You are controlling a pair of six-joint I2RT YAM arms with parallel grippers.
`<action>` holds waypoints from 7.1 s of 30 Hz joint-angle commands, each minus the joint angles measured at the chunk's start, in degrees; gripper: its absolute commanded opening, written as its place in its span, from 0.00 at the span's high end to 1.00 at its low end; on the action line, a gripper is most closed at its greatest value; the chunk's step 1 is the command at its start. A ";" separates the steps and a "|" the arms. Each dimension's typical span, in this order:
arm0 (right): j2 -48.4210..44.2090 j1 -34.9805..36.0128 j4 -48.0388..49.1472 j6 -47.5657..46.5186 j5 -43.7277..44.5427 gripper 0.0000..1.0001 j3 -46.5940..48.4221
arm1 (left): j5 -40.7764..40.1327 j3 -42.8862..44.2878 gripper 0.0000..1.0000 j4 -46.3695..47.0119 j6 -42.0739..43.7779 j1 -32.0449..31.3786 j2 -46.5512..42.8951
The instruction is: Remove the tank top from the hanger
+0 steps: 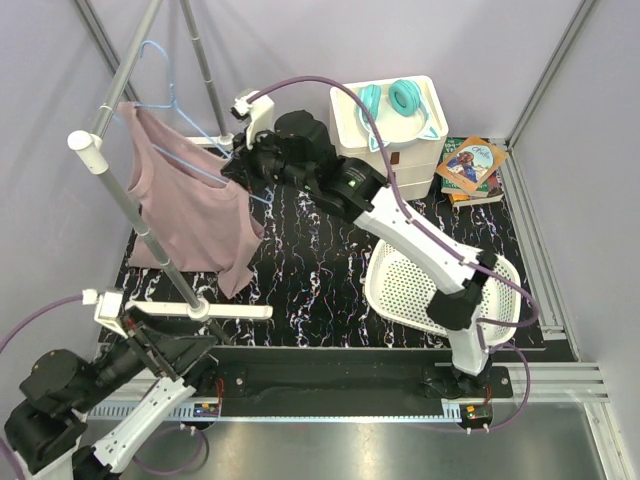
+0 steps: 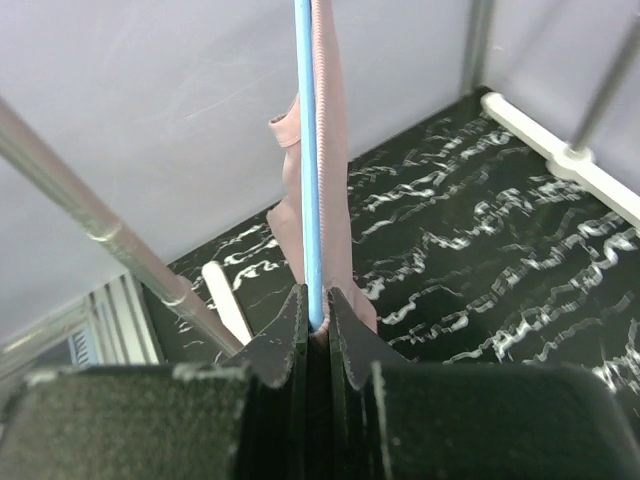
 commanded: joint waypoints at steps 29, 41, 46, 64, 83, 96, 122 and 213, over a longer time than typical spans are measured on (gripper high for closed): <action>-61.91 0.67 26.46 20.43 5.21 1.00 -84.97 | -7.91 -9.78 0.13 56.44 -6.48 -11.57 36.17; -62.17 0.67 24.61 19.99 4.07 1.00 -85.32 | -19.36 -4.16 0.26 58.82 -5.94 -17.04 50.68; -62.79 0.67 23.47 19.55 3.11 1.00 -86.20 | -18.85 -0.47 0.37 61.36 -4.02 -17.04 56.13; -70.42 0.76 1.34 32.63 5.92 0.00 -80.23 | -13.67 9.48 1.00 52.49 -7.77 -16.87 63.00; -65.88 0.67 -15.19 36.60 10.47 0.37 -64.15 | 1.11 2.53 1.00 60.31 -13.50 -16.25 57.37; -62.70 -2.06 -7.74 32.29 -1.29 0.42 -67.11 | 6.38 3.76 1.00 63.56 -12.97 -16.25 58.60; -64.45 -2.06 7.12 35.02 -11.05 0.50 -74.42 | 12.89 2.62 1.00 64.62 -13.94 -16.34 57.01; -45.82 -11.99 -14.58 4.97 20.76 1.00 -16.07 | -8.12 9.21 1.00 37.81 -21.06 -17.13 44.53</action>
